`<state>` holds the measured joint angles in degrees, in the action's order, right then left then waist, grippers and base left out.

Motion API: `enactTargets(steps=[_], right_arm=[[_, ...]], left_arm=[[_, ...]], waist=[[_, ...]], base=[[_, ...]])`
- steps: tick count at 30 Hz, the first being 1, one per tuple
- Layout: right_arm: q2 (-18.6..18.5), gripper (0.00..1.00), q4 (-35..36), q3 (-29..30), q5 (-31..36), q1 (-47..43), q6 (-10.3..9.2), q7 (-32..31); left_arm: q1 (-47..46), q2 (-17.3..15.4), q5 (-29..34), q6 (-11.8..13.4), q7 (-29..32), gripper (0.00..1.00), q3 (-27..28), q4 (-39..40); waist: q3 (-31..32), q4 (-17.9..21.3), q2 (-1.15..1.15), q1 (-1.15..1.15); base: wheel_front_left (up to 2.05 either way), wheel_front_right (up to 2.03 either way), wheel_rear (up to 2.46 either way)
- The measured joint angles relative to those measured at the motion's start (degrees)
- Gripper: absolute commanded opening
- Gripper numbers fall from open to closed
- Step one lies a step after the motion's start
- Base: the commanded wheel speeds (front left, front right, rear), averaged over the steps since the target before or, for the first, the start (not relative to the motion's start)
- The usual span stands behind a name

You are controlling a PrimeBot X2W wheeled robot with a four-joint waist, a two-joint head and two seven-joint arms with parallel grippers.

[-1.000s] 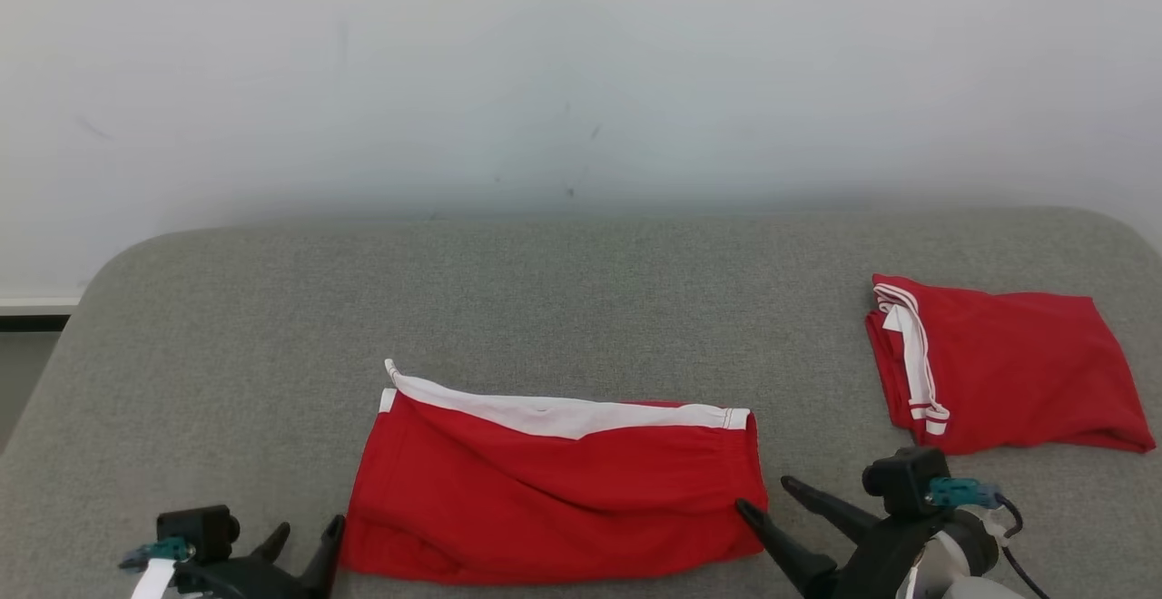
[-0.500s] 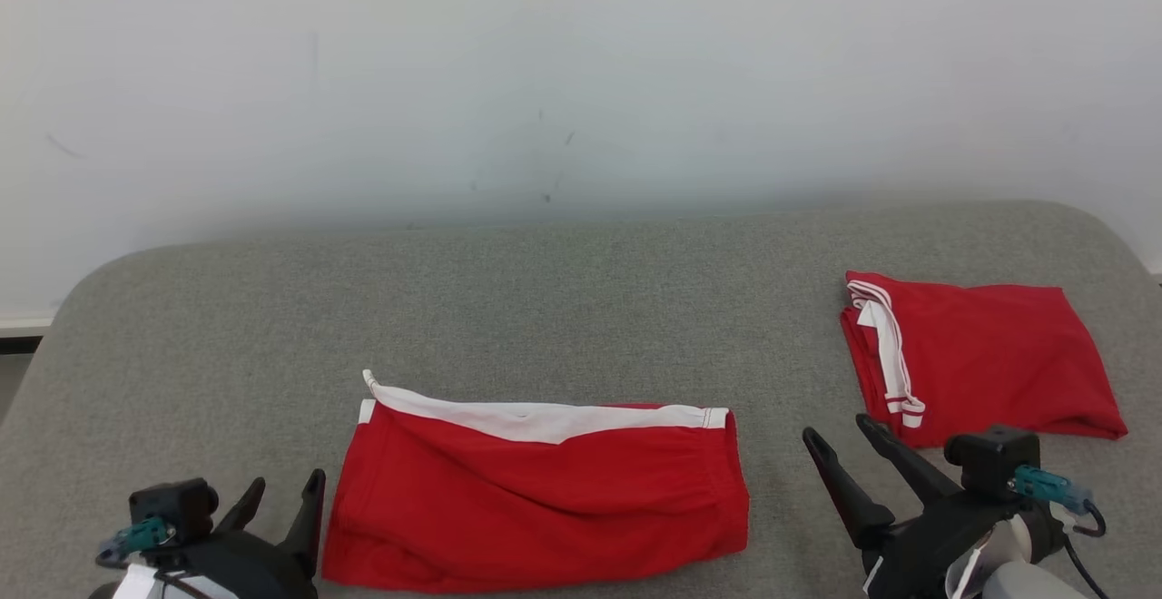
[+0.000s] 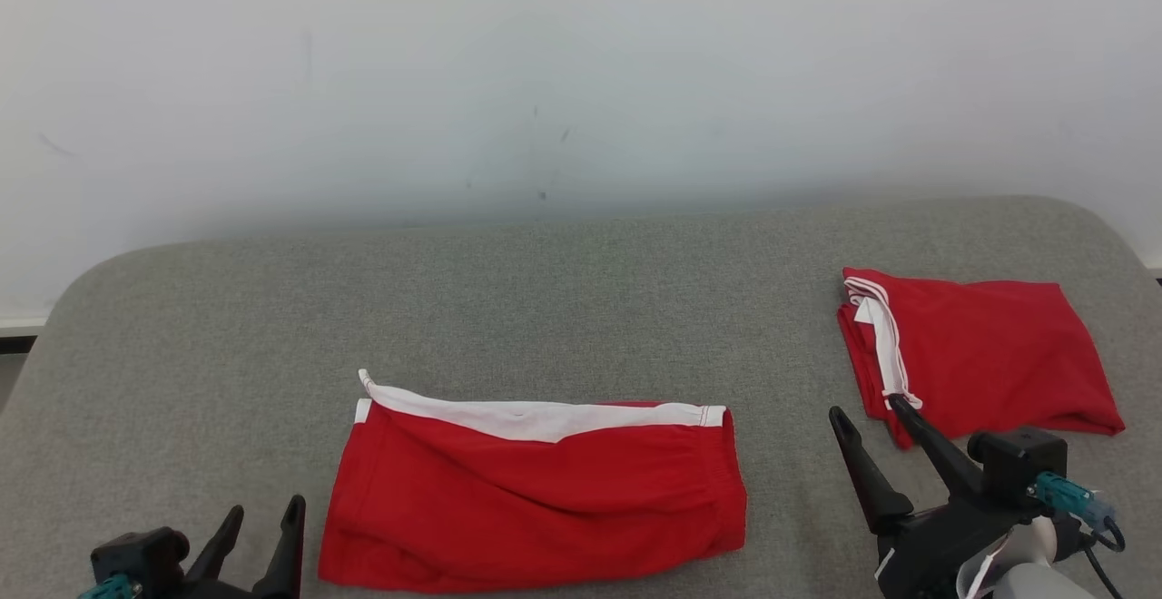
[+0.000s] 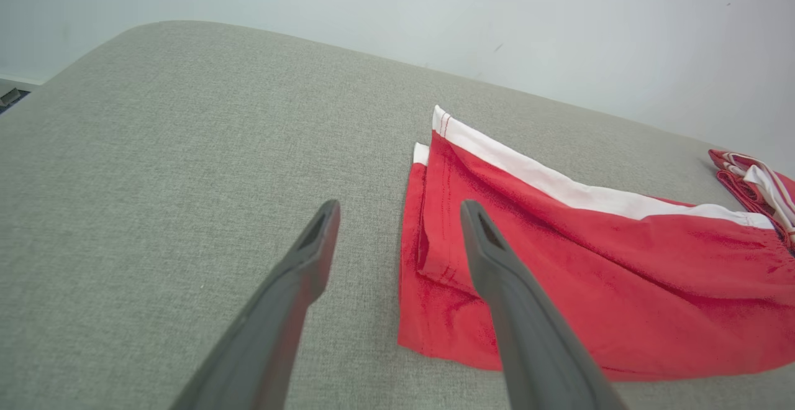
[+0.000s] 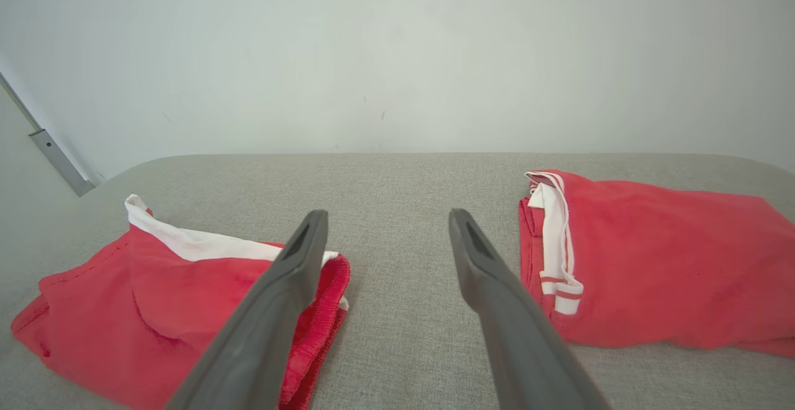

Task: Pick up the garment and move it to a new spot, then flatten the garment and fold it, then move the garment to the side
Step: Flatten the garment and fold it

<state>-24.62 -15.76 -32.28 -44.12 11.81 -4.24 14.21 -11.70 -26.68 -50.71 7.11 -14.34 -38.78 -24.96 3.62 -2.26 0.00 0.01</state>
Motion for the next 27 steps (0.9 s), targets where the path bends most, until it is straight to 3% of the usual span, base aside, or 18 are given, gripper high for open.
enactTargets(steps=[9,15,24,27], right_arm=[[-0.31,1.00,1.40,1.72,3.23,-1.16,-1.37,0.16],[0.23,1.00,2.82,3.61,3.41,-3.20,-1.80,0.18],[2.31,1.00,0.65,2.66,2.87,-2.81,-1.80,-0.16],[3.15,1.00,-2.23,1.56,1.59,-0.21,-0.35,-2.93]], left_arm=[[3.75,2.30,5.11,0.00,-0.01,1.00,9.09,2.96],[4.44,3.72,9.89,0.00,-0.02,1.00,12.35,5.39],[4.89,6.04,14.99,0.00,-0.07,1.00,14.40,8.50],[5.94,6.61,16.85,0.00,-0.07,1.00,15.53,9.33]], waist=[[-0.62,-0.13,0.00,0.00],[-1.05,-1.37,0.00,0.00],[-1.33,-4.83,0.00,0.00],[-1.29,-6.59,0.00,0.00]], base=[[0.00,0.00,0.00],[0.00,0.00,0.00],[0.00,0.00,0.00],[0.00,0.00,0.00]])
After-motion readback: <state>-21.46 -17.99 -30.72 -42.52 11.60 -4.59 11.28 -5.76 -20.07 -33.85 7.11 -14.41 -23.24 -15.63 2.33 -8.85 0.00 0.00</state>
